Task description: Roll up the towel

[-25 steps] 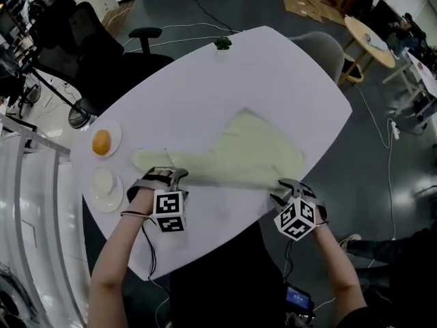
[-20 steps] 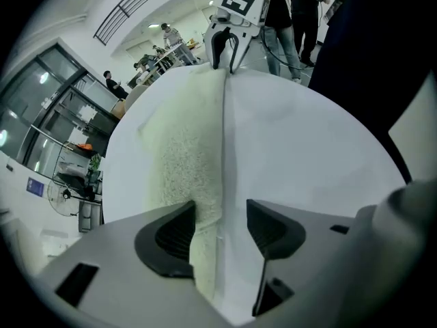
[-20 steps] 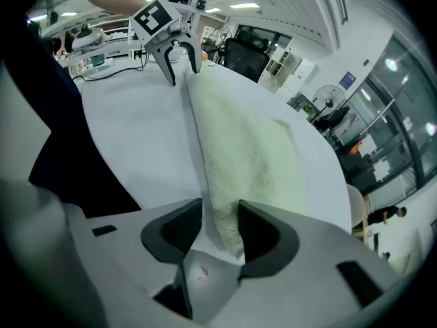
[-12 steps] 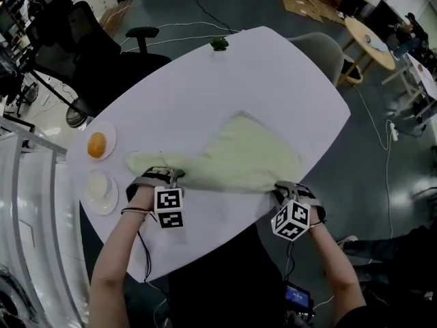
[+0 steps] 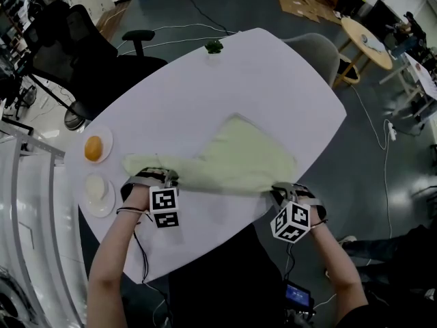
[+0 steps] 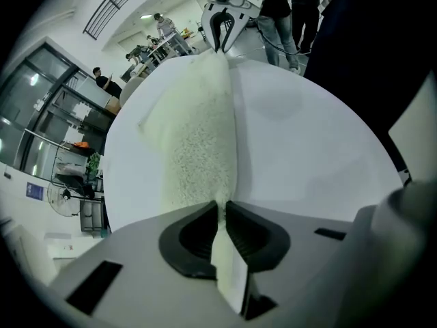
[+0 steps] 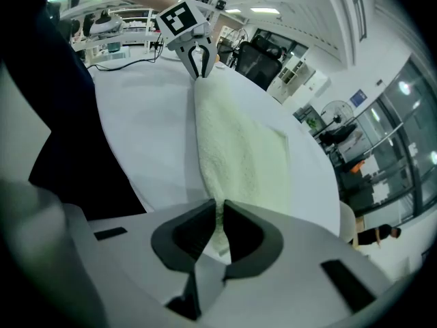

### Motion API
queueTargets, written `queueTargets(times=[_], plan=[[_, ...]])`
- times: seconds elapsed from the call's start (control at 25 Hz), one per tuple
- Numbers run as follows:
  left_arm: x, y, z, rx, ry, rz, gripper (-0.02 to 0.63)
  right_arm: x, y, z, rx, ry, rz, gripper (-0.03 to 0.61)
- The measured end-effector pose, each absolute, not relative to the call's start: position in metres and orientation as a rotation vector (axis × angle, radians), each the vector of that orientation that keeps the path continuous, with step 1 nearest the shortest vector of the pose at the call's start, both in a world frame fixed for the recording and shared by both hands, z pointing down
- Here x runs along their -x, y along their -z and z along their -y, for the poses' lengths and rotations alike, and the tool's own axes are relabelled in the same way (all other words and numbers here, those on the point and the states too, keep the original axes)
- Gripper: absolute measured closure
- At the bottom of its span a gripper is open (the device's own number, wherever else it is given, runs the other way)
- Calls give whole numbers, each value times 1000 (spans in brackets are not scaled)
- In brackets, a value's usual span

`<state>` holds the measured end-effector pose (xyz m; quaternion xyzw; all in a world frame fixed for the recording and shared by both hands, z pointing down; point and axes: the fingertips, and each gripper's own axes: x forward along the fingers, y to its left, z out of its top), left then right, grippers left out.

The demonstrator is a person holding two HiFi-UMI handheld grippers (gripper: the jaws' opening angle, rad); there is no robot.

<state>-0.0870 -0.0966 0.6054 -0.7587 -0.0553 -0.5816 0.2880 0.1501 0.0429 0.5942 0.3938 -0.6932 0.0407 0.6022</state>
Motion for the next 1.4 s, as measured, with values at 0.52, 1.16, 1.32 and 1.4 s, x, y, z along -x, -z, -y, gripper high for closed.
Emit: queueTargets(times=[0.52,1.16,1.32,1.4], plan=[[131,-603,54,1985,1527,187,565,-107,-602,-100,-896,-156,1639,538],[81,-565,130,2003,1564,41,565,-153,-563,-31,-1012,-372,1739,520],[67,-574,151,2018,1597,-18,565,-172,-573,-7,-1021,-414,1728,512],[63,-580,161,2028,1619,-43,565,-180,-582,4,-1030,-439,1720,511]])
